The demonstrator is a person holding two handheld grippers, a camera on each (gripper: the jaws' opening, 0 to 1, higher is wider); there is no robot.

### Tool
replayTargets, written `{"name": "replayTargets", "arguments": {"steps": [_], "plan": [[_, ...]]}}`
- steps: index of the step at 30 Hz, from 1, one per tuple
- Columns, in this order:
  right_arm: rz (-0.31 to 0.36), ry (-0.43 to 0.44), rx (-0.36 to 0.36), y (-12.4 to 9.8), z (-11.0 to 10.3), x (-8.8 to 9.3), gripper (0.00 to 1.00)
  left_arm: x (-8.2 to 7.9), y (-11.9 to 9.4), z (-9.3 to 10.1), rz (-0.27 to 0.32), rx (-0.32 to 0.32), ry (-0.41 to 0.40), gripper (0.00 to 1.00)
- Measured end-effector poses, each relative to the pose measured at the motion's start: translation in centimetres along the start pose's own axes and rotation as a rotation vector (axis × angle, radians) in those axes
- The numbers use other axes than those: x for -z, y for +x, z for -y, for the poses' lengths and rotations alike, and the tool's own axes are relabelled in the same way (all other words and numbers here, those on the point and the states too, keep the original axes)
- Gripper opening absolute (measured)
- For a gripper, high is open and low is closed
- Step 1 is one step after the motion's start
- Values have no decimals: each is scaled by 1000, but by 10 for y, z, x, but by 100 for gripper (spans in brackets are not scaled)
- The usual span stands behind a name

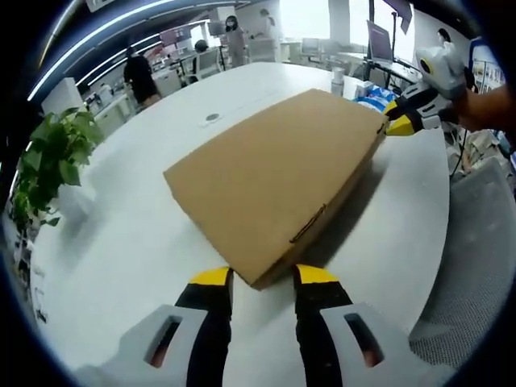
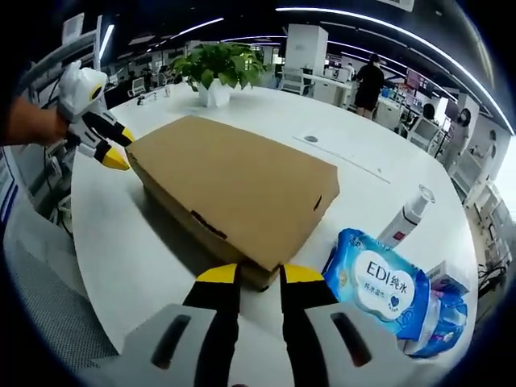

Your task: Operate the shoe box by opening the lid, removing the specified soft item, and placing it in the target area until the item is outside and the box remains undamaged.

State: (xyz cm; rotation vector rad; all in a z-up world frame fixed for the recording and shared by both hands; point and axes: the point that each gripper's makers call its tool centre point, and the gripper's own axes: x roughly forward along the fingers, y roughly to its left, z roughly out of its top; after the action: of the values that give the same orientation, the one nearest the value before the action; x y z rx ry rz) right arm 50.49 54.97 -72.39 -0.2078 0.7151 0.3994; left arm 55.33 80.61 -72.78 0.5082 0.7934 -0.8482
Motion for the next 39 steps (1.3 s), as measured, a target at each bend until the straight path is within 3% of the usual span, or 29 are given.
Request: {"name": "replayTargets", "arguments": {"steps": [11,20,26,31,39], "plan": [[-2,-9,-3,4,8,-3,18,-5,4,-2,3,6,1,27],[-6,10,-15,-4,0,1,20,1,-2,4,3,-6,26,28],[-1,37,18,-19,-2,14,32,8,-17,7,24,-34,5,37],[3,47,42,-36,-3,23,34,12,-32,7,58,-56,-20,46],[27,75,110,-65,5,25,56,11,-51,16,91,-71,-56,54]]}}
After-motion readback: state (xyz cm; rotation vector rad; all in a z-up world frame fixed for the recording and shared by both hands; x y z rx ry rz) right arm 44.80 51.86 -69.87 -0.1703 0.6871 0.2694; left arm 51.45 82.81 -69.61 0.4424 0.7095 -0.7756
